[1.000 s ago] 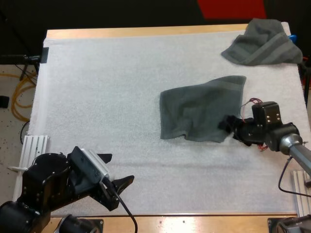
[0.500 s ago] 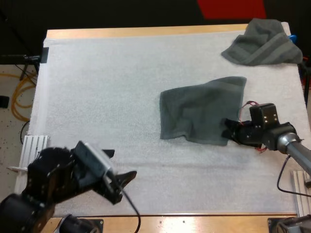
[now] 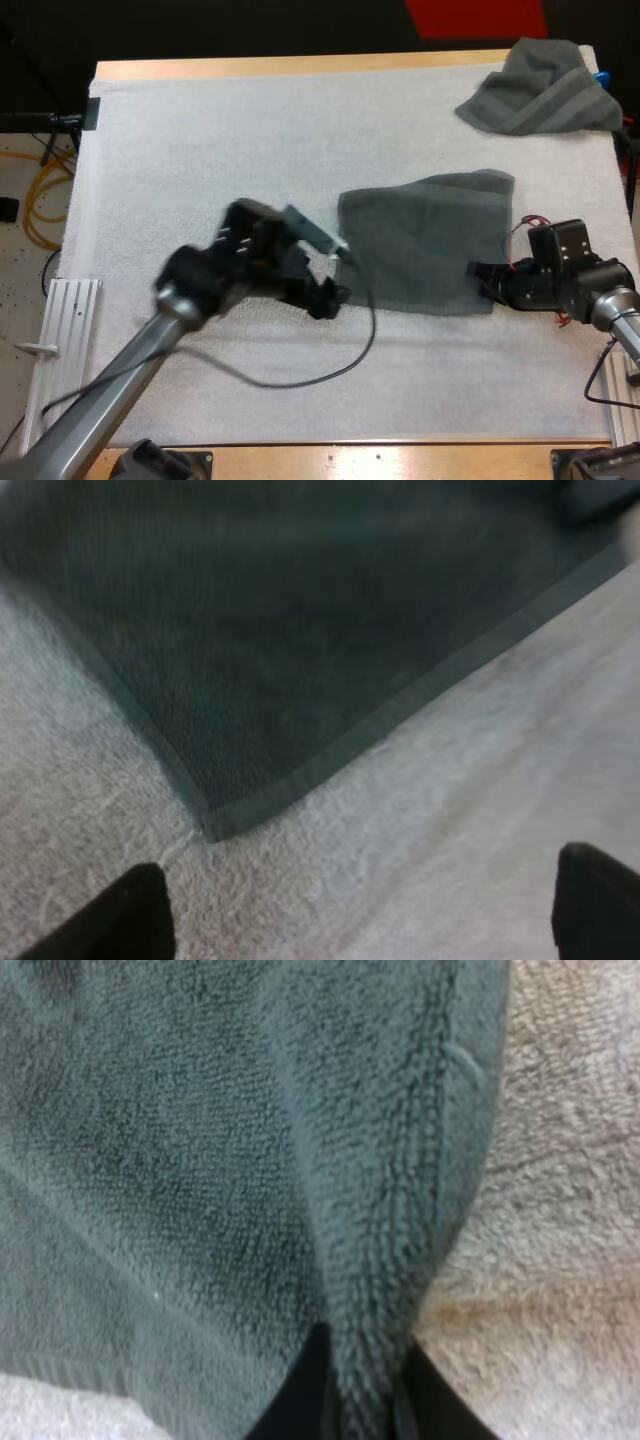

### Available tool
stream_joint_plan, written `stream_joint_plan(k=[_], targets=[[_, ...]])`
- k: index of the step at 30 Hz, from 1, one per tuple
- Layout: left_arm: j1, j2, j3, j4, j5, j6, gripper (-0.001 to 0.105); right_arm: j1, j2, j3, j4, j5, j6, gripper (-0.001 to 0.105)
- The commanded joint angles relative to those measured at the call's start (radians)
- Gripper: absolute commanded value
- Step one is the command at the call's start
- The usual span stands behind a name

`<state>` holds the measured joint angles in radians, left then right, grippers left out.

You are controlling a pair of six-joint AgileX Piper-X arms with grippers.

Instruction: Pick towel from pile fold and stack

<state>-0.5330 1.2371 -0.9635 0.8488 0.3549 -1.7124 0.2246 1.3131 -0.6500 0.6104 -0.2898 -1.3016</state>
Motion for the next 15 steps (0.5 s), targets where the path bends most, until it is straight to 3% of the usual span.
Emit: stream_joint_plan(k=[1, 8, 15], targets=[[-0.017, 0.036, -0.001, -0.022, -0.031, 0.000, 0.074, 0.001, -0.008, -0.001, 0.010, 0.002, -0.011, 0.000], [-0.042, 0.308, -0.001, -0.102, -0.075, -0.055, 0.074, 0.001, -0.008, -0.001, 0.019, 0.002, -0.011, 0.000], [-0.042, 0.404, -0.001, -0.194, -0.099, -0.059, 0.074, 0.001, -0.008, -0.001, 0.024, 0.002, -0.012, 0.000]])
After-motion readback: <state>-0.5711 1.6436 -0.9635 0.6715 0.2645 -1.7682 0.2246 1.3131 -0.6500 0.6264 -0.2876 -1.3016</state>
